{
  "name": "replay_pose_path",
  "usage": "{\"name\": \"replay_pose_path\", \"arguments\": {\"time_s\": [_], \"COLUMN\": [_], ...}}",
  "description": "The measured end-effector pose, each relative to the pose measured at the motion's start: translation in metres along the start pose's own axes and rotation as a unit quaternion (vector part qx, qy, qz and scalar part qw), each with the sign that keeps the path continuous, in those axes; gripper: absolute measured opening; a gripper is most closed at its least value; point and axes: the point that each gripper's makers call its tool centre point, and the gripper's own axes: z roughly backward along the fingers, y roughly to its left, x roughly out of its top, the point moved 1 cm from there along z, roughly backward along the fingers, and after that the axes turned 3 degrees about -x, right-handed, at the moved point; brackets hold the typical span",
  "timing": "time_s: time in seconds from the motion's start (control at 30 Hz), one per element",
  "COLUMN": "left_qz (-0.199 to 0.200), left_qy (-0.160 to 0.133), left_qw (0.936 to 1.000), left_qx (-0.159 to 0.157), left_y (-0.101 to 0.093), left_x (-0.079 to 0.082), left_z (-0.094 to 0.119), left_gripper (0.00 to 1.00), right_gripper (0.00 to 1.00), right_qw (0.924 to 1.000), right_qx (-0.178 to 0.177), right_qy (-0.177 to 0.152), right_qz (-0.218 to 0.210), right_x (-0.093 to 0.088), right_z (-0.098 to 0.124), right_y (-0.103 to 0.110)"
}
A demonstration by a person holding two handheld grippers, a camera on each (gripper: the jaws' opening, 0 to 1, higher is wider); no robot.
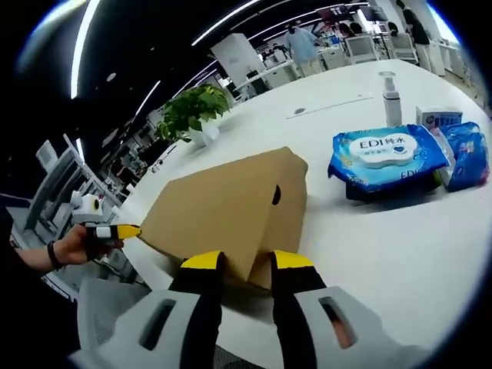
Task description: Operate the shoe box by opening the lid, removing the specified soft item, and placing it in the target area until the item is outside and the box remains undamaged.
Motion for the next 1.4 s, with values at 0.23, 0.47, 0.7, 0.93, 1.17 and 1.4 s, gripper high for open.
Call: {"name": "replay_pose_path", "arguments": {"time_s": [0.23,0.47,0.7,0.93,1.17,1.4], "left_qz": [-0.003,-0.007,-0.009,-0.006,-0.004,-0.003], "left_qy": [0.002,0.003,-0.007,-0.011,-0.011,-0.011], "left_qw": [1.0000,0.9999,0.9998,0.9998,0.9998,0.9998], "left_qx": [0.004,0.012,0.014,0.015,0.015,0.016], "left_y": [0.003,0.007,0.007,0.005,0.005,0.005], "left_x": [0.013,0.044,0.071,0.082,0.082,0.082], "left_z": [-0.011,-0.038,-0.067,-0.081,-0.081,-0.081], "left_gripper": [0.25,0.25,0.25,0.25,0.25,0.25], "right_gripper": [0.21,0.21,0.20,0.20,0.20,0.20], "right_qw": [0.9997,0.9993,0.9978,0.9971,0.9971,0.9971], "right_qx": [-0.016,-0.031,-0.057,-0.066,-0.066,-0.067], "right_qy": [-0.006,-0.010,-0.016,-0.017,-0.019,-0.019], "right_qz": [0.017,0.021,0.030,0.032,0.034,0.032], "right_x": [0.016,0.043,0.073,0.089,0.089,0.088], "right_z": [-0.013,-0.032,-0.047,-0.054,-0.054,-0.054], "right_y": [-0.007,-0.021,-0.043,-0.055,-0.056,-0.056]}}
